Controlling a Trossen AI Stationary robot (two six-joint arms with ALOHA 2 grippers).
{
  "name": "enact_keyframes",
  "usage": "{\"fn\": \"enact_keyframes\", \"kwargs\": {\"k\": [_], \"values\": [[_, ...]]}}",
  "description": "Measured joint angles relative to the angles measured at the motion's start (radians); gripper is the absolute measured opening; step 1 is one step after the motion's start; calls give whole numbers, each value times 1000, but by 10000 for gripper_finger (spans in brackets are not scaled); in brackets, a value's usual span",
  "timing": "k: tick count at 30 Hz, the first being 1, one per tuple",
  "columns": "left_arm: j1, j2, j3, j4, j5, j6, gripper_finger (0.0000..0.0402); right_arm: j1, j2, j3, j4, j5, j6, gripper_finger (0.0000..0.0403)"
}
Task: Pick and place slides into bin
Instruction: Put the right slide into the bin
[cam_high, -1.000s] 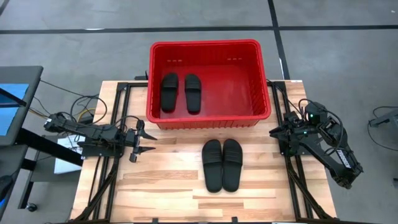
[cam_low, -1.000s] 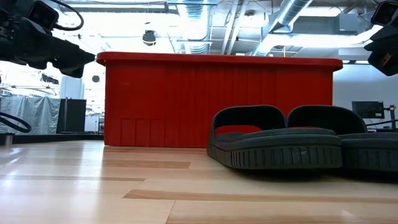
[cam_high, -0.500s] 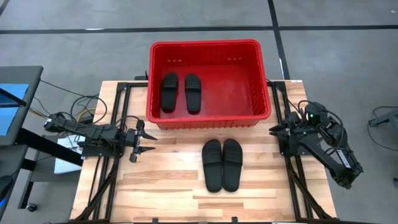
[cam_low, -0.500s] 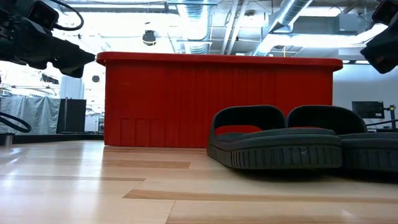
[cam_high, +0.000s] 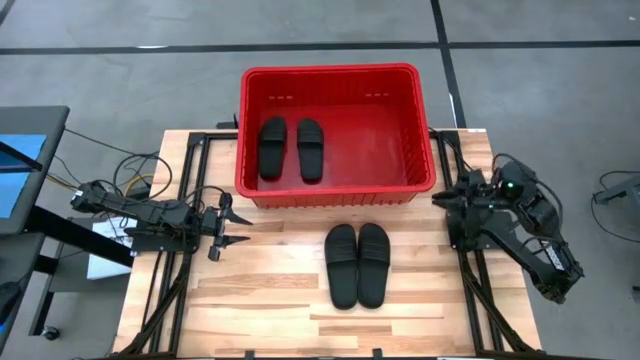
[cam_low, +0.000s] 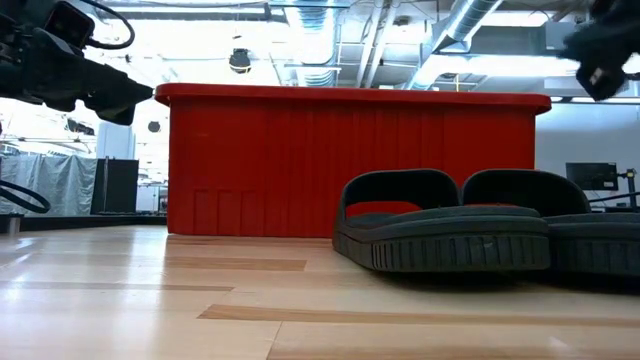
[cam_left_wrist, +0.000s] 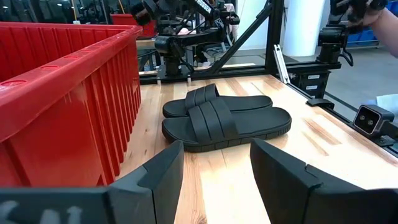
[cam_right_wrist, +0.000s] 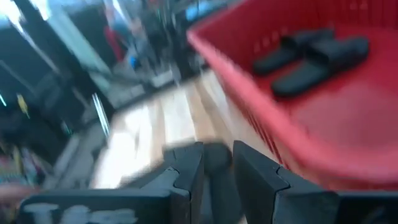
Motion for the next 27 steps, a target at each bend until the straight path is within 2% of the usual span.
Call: {"fn": "enact_keyframes", "kwargs": {"k": [4,7,11,12,14,18,23,27], "values": [[0,0,0,0,0,0,178,0,0,0,204,1,288,77],[0,0,0,0,0,0,178,0,0,0,377,45,331,77],[0,0,0,0,0,0,178,0,8,0,527,217,337,77],[0,0,0,0,0,0,178,0,24,0,578,232,354,77],[0,0,0,0,0,0,178,5,67,0,698,193,411,77],[0,0,0,0,0,0,178,36,161,5,932,12,431,77],[0,0,0,0,0,0,178,101,314,-1,884,-28,332,77],[0,0,0,0,0,0,178,224,432,14,885,-25,206,77]]}}
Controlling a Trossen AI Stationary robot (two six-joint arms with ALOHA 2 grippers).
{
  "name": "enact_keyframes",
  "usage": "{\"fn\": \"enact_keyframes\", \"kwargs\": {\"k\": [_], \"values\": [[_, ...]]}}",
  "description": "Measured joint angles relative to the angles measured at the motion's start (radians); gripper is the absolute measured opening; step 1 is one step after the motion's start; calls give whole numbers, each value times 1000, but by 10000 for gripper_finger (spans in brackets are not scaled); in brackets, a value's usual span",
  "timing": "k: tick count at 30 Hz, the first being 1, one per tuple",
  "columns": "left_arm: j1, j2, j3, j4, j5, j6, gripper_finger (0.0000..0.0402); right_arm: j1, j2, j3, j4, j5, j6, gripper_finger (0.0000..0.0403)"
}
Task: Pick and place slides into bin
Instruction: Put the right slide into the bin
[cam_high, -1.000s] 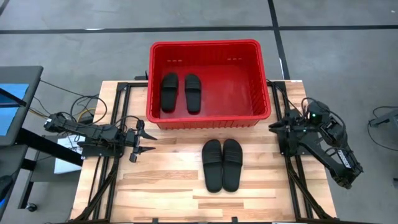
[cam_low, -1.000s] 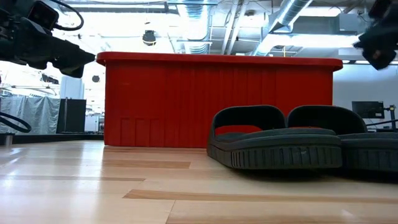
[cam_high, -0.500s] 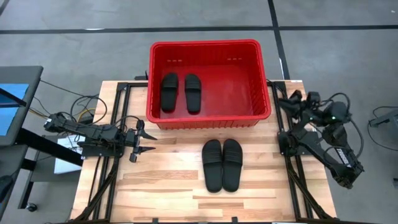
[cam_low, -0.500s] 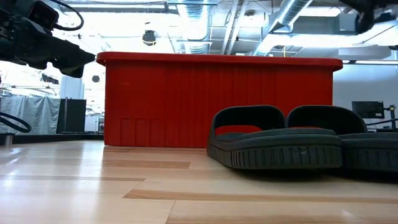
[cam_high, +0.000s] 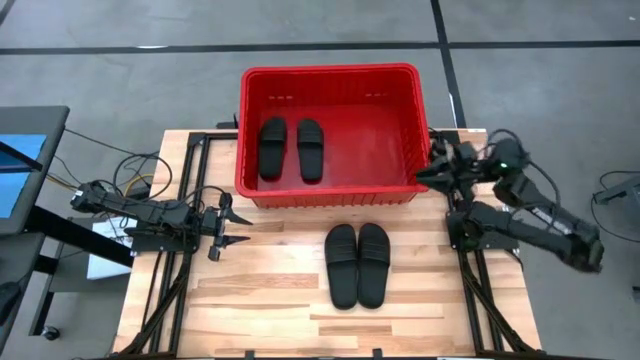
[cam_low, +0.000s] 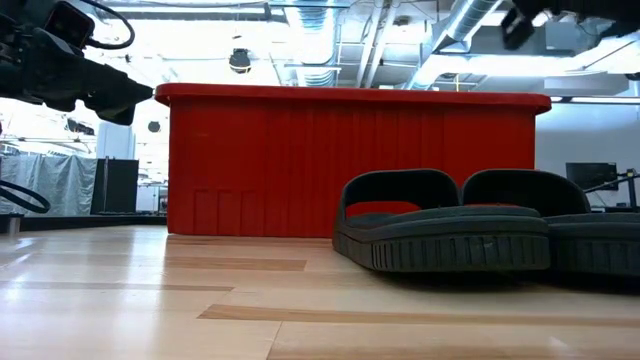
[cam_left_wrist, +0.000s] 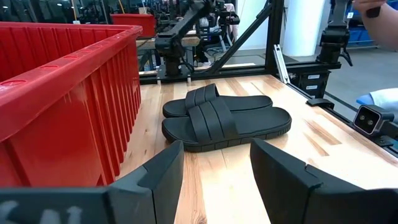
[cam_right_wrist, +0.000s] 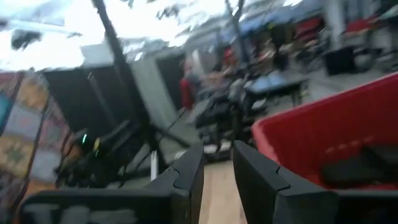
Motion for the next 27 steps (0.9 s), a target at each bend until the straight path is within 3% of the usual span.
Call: {"fn": "enact_keyframes", "kwargs": {"k": [4,7,11,16,22,24,27], "values": [[0,0,0,0,0,0,178,173,87,72,-10,49,-128,77],[0,0,0,0,0,0,178,333,138,155,-93,155,-226,77],[0,0,0,0,0,0,178,603,219,266,-307,485,-357,77],[0,0,0,0,0,0,178,971,332,345,-413,863,-377,76],[0,0,0,0,0,0,178,1310,476,427,-654,1377,-175,63],[0,0,0,0,0,0,178,1377,524,434,-699,1437,-74,61],[0,0,0,0,0,0,178,1440,602,435,-704,1438,67,61]]}}
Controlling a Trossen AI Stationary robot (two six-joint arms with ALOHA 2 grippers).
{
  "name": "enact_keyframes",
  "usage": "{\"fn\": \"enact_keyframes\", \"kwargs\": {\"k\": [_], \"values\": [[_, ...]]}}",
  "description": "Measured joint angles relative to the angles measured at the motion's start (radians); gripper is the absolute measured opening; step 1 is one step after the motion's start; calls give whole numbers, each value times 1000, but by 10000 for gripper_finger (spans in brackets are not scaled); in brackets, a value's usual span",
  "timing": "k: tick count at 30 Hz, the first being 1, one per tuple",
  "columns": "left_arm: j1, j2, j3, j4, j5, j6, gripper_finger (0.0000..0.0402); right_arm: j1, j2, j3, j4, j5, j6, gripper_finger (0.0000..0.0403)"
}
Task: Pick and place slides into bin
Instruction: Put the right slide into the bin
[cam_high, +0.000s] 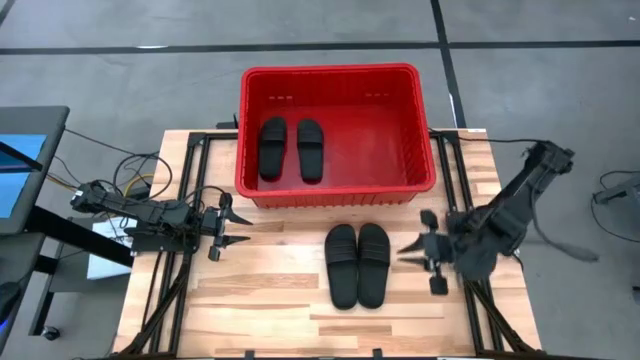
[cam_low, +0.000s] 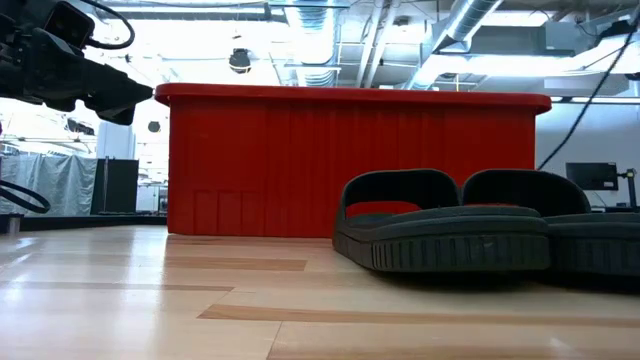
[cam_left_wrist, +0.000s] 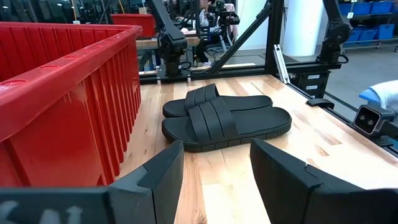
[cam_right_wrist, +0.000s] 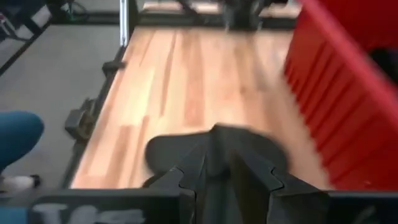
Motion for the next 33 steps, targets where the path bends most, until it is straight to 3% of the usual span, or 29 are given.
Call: {"fn": "enact_keyframes", "kwargs": {"k": [14,26,33], "values": [[0,0,0,0,0,0,178,144,439,0,41,-6,380,103],[0,0,0,0,0,0,178,154,663,0,235,-92,317,210],[0,0,0,0,0,0,178,148,753,0,290,-95,265,234]]}}
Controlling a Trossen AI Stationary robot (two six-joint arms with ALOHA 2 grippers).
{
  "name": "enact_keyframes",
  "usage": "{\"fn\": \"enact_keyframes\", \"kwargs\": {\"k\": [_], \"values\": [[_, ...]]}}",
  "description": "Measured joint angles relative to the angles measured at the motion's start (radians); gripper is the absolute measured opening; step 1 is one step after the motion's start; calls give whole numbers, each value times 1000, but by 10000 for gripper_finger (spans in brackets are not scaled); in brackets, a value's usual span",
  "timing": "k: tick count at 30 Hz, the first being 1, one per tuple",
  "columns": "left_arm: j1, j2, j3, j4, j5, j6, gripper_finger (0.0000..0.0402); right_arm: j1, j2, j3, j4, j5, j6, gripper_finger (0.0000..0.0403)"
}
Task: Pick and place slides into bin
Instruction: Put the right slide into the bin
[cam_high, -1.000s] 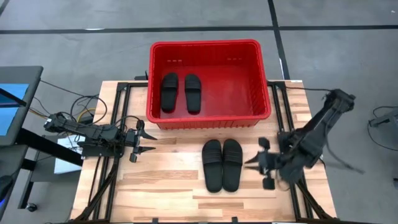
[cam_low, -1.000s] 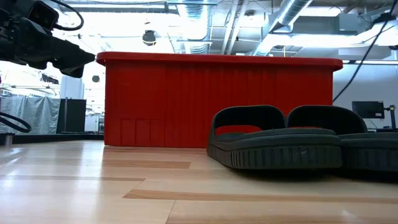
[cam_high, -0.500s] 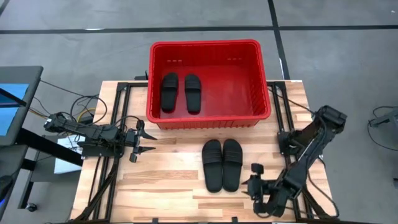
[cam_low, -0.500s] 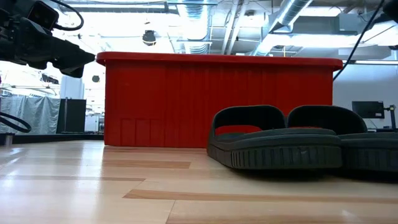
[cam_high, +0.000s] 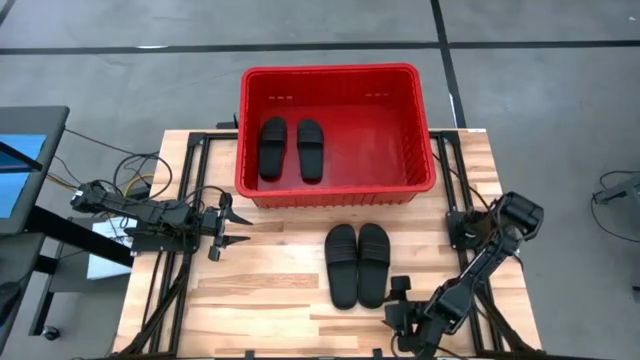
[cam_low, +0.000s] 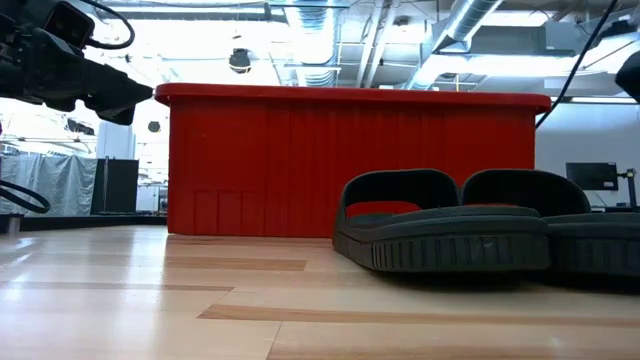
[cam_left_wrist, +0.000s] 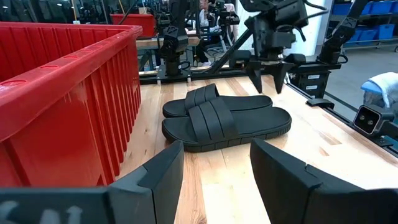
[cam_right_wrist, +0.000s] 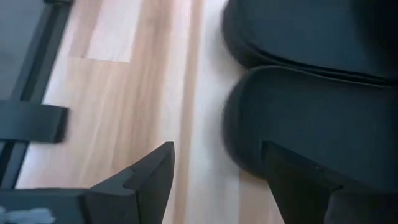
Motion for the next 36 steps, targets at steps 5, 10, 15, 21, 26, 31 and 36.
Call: {"fn": "enact_keyframes", "kwargs": {"k": [5,10,15,21,26,31,36], "values": [[0,0,0,0,0,0,178,-3,24,0,37,9,-58,235],[0,0,0,0,0,0,178,-29,32,0,41,13,-105,235],[0,0,0,0,0,0,178,-72,91,2,109,1,-176,235],[0,0,0,0,0,0,178,-98,201,12,143,90,-98,226],[0,0,0,0,0,0,178,-89,217,12,119,170,30,158],[0,0,0,0,0,0,178,-84,198,6,127,151,78,32],[0,0,0,0,0,0,178,-60,198,6,123,153,133,30]]}}
